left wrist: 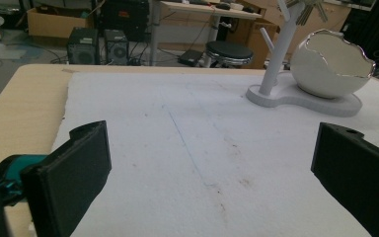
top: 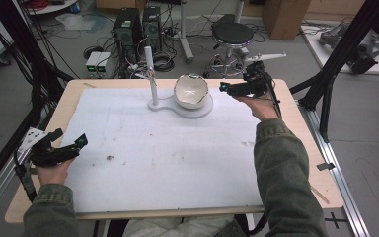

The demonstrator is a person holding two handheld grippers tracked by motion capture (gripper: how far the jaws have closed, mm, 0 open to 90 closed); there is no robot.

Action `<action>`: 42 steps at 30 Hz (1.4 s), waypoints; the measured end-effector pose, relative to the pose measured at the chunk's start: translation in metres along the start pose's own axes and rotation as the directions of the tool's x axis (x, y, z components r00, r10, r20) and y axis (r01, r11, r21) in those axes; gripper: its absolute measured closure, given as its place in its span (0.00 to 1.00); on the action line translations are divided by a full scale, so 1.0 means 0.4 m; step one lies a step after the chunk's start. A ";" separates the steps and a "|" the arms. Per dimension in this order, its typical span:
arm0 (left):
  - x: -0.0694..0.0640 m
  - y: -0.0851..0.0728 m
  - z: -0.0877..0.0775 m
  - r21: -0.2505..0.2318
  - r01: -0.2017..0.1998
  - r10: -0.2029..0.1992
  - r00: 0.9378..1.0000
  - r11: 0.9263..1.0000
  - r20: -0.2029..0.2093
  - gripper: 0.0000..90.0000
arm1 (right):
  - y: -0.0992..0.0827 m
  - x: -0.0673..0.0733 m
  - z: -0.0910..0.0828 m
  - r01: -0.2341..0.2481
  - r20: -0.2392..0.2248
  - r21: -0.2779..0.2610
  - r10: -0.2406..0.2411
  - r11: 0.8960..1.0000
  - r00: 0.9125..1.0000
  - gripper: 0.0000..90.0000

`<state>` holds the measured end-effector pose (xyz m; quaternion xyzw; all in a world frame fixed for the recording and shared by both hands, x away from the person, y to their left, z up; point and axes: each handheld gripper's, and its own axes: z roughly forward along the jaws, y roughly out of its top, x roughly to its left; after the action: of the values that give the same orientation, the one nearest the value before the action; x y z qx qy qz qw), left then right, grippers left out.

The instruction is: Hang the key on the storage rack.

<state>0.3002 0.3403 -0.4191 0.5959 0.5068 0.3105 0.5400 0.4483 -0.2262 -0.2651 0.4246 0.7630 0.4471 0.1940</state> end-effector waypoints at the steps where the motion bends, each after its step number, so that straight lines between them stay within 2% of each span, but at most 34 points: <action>1: -0.001 0.000 0.001 -0.001 0.000 0.000 1.000 1.000 0.001 0.03 | -0.007 -0.003 -0.007 -0.005 0.002 -0.005 0.005 1.000 1.000 0.01; 5: -0.002 0.000 0.001 -0.002 0.001 -0.001 1.000 1.000 0.002 0.03 | -0.034 -0.015 -0.033 -0.020 0.015 -0.006 0.020 1.000 1.000 0.01; 10: -0.002 0.002 0.001 -0.007 0.010 -0.010 1.000 1.000 0.006 0.03 | -0.072 -0.023 -0.061 -0.022 0.040 -0.031 0.023 0.999 0.999 0.01; 13: -0.001 0.002 0.001 -0.009 0.015 -0.015 1.000 1.000 0.005 0.03 | -0.098 -0.025 -0.068 -0.036 0.054 -0.040 0.038 0.999 0.998 0.01; 21: -0.002 0.004 -0.003 -0.017 0.016 -0.016 1.000 1.000 0.001 0.03 | -0.170 -0.035 -0.082 -0.061 0.053 -0.051 0.063 0.997 0.997 0.01; 29: 0.000 0.005 -0.008 -0.024 0.013 -0.014 1.000 1.000 -0.012 0.03 | -0.235 -0.037 -0.086 -0.040 0.088 -0.039 0.043 0.998 0.995 0.01; 38: 0.001 0.005 -0.008 -0.025 0.014 -0.014 1.000 1.000 -0.009 0.03 | -0.280 -0.038 -0.103 -0.062 0.079 -0.047 0.066 0.997 0.995 0.01; 42: 0.000 0.005 -0.008 -0.025 0.012 -0.012 1.000 1.000 -0.003 0.03 | -0.304 -0.043 -0.111 -0.072 0.090 -0.046 0.076 0.996 0.993 0.01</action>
<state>0.2976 0.3417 -0.4165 0.5855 0.5073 0.3148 0.5484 0.3704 -0.2922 -0.3462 0.4683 0.7274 0.4503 0.2211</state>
